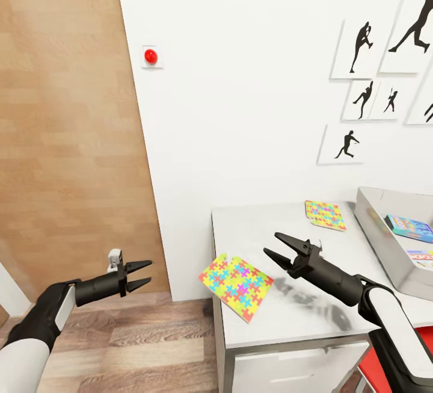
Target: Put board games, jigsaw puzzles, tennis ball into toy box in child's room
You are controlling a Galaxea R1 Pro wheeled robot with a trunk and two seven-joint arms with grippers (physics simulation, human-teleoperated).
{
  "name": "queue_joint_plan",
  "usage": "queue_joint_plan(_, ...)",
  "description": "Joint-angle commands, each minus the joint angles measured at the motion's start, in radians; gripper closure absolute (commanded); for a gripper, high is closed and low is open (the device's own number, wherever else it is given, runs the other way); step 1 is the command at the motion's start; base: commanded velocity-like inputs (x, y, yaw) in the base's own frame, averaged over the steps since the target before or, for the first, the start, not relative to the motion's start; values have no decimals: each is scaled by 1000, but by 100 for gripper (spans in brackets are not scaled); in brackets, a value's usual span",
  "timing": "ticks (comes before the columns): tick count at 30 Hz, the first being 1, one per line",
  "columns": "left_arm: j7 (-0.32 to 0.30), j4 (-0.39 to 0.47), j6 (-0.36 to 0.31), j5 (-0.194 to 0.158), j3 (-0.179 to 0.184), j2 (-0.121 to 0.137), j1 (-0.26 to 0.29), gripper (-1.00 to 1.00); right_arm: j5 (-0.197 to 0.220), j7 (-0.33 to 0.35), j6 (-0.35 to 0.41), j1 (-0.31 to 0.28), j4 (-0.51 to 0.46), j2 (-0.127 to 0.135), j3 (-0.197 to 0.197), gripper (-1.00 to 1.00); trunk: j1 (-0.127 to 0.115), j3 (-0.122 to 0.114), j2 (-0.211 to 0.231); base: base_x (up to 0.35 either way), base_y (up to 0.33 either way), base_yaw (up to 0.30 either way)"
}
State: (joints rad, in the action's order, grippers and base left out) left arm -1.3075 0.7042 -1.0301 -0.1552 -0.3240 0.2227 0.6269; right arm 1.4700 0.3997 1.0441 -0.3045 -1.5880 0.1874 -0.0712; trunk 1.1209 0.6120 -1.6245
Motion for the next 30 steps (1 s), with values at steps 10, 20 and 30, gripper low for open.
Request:
queue_joint_plan(10, -1, -7, -10, -4, -3, 4, 1, -100, -10, 10, 3, -1, 0, 0, -1, -100, 23, 20, -42, 0, 0, 0)
queue_joint_plan(20, -2, -9, -13, -7, -4, 6, 1, -100, -10, 10, 3, -1, 0, -2, -1, -100, 27, 23, -49, 0, 0, 0)
queue_joint_plan(30, -4, -9, -12, -7, -4, 8, 1, -100, -10, 10, 3, -1, 0, -2, -1, -100, 27, 23, -49, -29, -96, 0)
